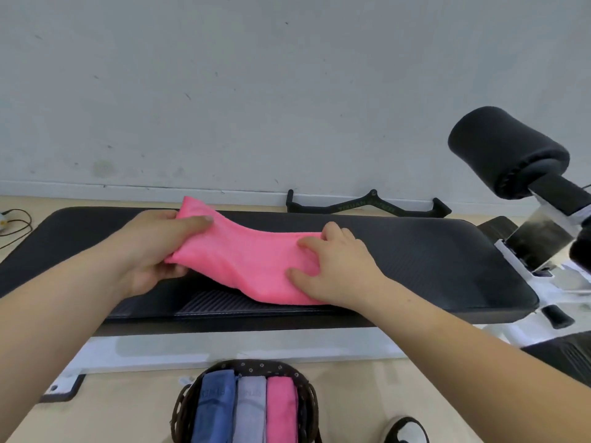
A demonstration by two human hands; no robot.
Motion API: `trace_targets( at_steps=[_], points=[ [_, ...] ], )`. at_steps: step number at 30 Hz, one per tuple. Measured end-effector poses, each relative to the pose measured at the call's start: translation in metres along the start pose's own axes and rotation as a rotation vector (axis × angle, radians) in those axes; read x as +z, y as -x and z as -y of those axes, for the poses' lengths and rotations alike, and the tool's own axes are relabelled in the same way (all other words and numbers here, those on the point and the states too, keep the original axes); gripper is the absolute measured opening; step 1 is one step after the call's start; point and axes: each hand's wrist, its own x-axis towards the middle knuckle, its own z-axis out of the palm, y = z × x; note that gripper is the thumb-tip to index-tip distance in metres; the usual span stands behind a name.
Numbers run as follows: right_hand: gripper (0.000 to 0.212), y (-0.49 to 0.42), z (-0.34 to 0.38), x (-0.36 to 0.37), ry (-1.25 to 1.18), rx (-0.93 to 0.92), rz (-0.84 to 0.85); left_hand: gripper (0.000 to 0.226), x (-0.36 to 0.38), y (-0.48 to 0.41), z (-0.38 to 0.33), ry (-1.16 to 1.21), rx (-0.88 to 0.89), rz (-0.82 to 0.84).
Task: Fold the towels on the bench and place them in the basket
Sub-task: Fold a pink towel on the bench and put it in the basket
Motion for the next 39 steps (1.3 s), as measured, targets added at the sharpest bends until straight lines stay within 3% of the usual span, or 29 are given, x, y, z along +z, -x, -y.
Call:
trace_targets(
  at_steps=[4, 6, 10, 15, 17, 19, 22, 24, 26, 29, 32, 36, 39],
  points=[
    [0.053, 0.006, -0.011, -0.003, -0.334, 0.008, 0.129, 0.014, 0.015, 0.007, -0.020, 0.110, 0.020, -0.028],
    [0.038, 0.005, -0.020, -0.002, -0.494, 0.038, 0.066, 0.016, 0.032, 0.013, -0.027, 0.096, 0.052, 0.026],
    [0.014, 0.003, -0.042, -0.004, -0.906, 0.267, -0.055, 0.013, 0.080, 0.024, -0.033, 0.013, 0.093, 0.186],
    [0.037, 0.002, -0.053, -0.003, -1.086, 0.365, 0.004, 0.011, 0.143, 0.026, -0.025, -0.111, 0.120, 0.285],
    [0.045, -0.002, -0.057, -0.002, -1.157, 0.413, 0.022, 0.009, 0.160, 0.024, -0.013, -0.261, 0.123, 0.328],
    [0.041, -0.002, -0.059, -0.001, -1.101, 0.414, 0.025, 0.014, 0.169, 0.020, -0.003, -0.432, 0.135, 0.382],
    [0.036, -0.002, -0.057, 0.001, -0.967, 0.338, -0.005, 0.017, 0.167, 0.012, 0.002, -0.419, 0.129, 0.373],
    [0.029, -0.005, -0.055, 0.004, -0.885, 0.337, -0.031, 0.021, 0.151, 0.004, 0.003, -0.421, 0.193, 0.245],
    [0.023, -0.008, -0.053, 0.004, -0.770, 0.349, -0.068, 0.024, 0.128, -0.007, 0.004, -0.646, 0.355, 0.014],
    [0.052, -0.008, -0.051, 0.004, -0.421, 0.203, -0.169, 0.048, 0.098, -0.014, 0.007, -0.917, 0.307, -0.105],
    [0.059, -0.006, -0.049, 0.010, -0.153, -0.010, -0.151, 0.053, 0.093, -0.014, 0.013, -0.832, 0.122, 0.029],
    [0.066, -0.004, -0.044, 0.018, -0.132, -0.004, 0.153, 0.030, 0.096, -0.009, 0.009, -0.573, 0.110, 0.094],
    [0.092, 0.003, -0.031, 0.014, -0.150, -0.029, 0.122, 0.020, 0.088, -0.009, -0.001, -0.507, 0.164, 0.030]
  ],
)
